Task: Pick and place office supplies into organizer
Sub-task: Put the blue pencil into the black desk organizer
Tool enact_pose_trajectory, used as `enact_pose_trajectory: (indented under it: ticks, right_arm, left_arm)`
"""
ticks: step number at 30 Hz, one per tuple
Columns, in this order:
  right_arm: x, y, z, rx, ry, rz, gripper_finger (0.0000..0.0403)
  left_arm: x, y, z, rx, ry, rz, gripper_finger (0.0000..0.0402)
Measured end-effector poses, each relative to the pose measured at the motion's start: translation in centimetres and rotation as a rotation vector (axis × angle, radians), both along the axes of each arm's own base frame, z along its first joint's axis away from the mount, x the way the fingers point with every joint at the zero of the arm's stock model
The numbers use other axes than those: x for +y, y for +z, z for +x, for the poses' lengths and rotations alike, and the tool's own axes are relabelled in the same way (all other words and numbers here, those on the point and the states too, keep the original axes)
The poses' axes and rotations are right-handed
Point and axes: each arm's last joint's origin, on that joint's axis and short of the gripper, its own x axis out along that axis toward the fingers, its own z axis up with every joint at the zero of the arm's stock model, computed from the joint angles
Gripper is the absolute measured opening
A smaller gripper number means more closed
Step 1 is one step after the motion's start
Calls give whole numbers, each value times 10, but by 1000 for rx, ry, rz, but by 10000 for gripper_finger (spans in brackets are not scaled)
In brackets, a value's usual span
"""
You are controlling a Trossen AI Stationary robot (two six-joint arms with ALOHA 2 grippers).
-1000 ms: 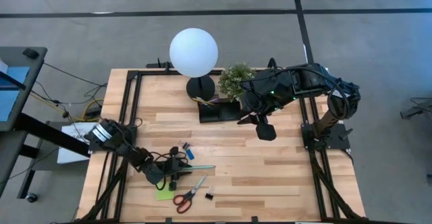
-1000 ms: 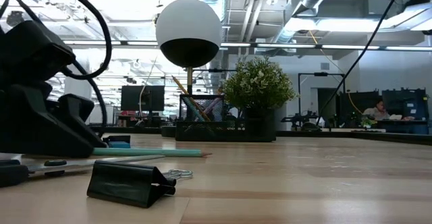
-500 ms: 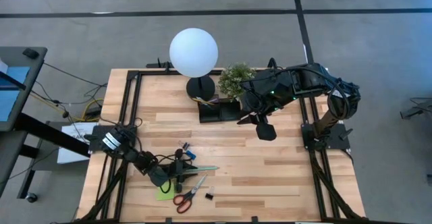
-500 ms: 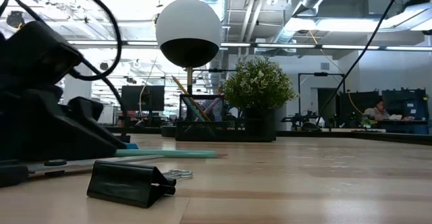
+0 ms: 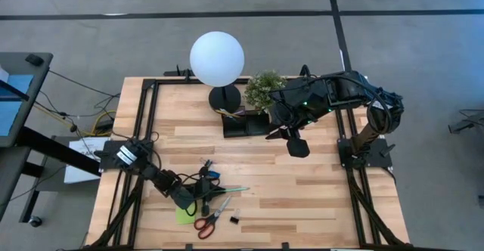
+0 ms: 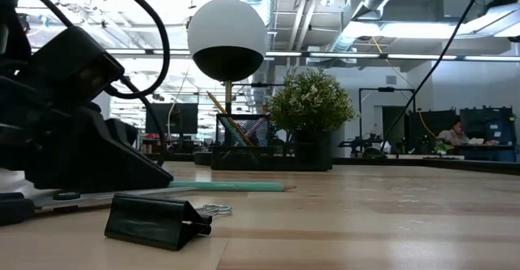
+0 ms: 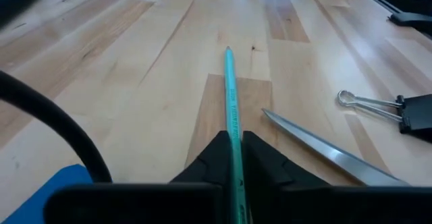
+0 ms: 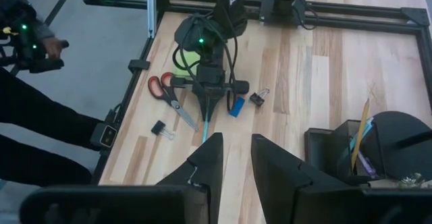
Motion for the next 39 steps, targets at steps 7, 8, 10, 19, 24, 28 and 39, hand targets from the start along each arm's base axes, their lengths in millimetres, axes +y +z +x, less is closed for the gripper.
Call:
enact_pose_trajectory:
  ticks: [7,8,10,19,24,28,39]
  right_arm:
    - [0,0,0,-1,0,0,71]
    - [0,0,0,-1,0,0,71]
    - [0,1,1,-12,0,2,71]
    - [0,4,4,-58,-3,9,71]
    - [1,6,0,-42,-40,50,71]
    - [5,5,-13,26,-26,45,71]
    - [29,7,-46,123,51,49,71]
  left_arm:
    - [6,2,5,-16,30,-5,10]
    - [6,3,6,-27,31,-8,8]
    - [5,5,8,-33,40,-17,7]
    - [19,42,23,4,152,-110,6]
    - [46,87,38,48,203,-42,5]
    - [75,132,51,142,177,61,5]
    - [162,283,54,531,141,332,5]
